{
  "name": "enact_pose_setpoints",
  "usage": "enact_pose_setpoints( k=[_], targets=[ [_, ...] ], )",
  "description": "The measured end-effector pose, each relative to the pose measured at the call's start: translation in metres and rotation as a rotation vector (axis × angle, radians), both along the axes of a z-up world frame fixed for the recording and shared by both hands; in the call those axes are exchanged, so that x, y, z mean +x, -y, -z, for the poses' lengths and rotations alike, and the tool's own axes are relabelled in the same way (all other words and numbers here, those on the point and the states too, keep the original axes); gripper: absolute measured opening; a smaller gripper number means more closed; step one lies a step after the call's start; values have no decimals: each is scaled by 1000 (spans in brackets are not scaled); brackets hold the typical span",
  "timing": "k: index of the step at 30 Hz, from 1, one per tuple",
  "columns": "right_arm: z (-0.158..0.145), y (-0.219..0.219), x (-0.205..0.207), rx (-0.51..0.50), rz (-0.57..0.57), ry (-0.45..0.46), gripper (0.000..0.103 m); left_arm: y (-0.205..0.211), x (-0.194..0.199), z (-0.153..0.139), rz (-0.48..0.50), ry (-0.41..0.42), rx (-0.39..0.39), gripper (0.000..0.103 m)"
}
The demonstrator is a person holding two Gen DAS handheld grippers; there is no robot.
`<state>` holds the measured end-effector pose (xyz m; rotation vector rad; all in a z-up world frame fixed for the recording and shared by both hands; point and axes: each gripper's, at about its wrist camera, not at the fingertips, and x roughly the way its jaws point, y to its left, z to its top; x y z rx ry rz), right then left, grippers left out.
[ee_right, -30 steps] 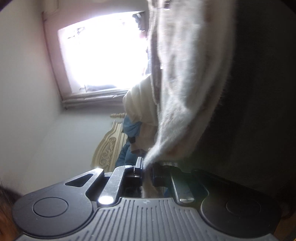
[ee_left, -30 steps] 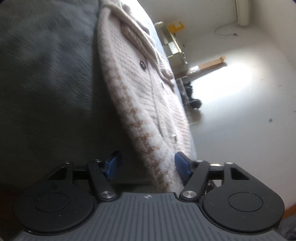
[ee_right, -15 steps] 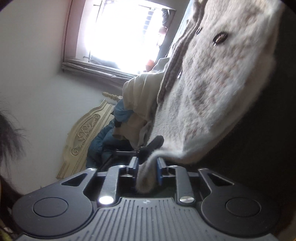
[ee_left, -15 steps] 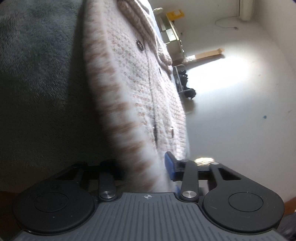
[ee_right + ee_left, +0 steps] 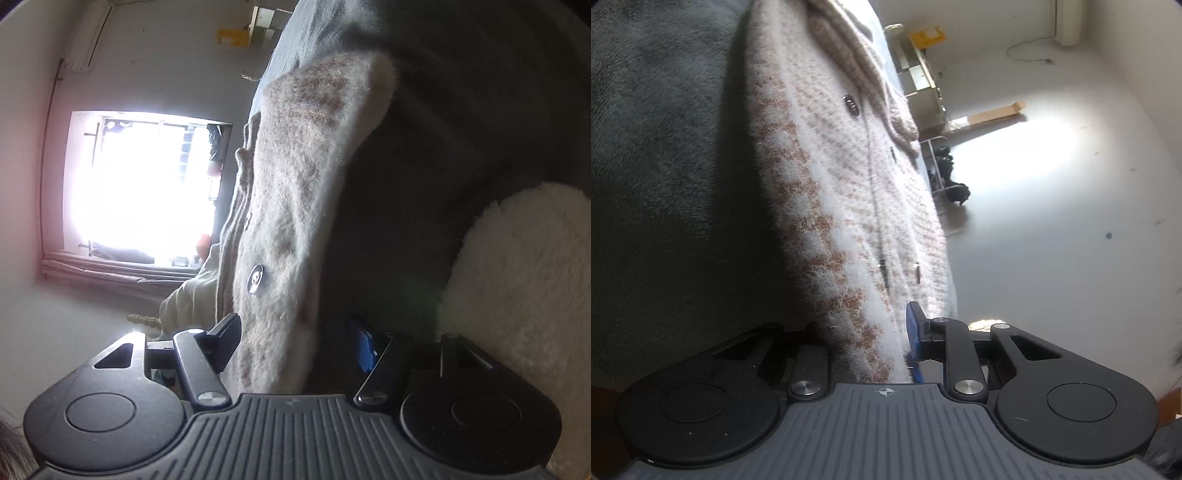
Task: Fold clothes
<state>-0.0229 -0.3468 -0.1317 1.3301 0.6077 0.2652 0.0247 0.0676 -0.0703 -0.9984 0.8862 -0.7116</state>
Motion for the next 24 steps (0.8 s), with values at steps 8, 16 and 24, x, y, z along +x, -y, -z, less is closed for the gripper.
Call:
enact_pose_setpoints(
  k=[8,16,24],
  targets=[
    [10,14,4,6,83,35,66,0,-5,-1,1,-6,5,21],
    [32,11,0,61,6,26,58,1,-6,2,8,-15,10,22],
    [40,12,-1,78,-40,7,44,-3,-11,10,7,-23,9,22]
  ],
)
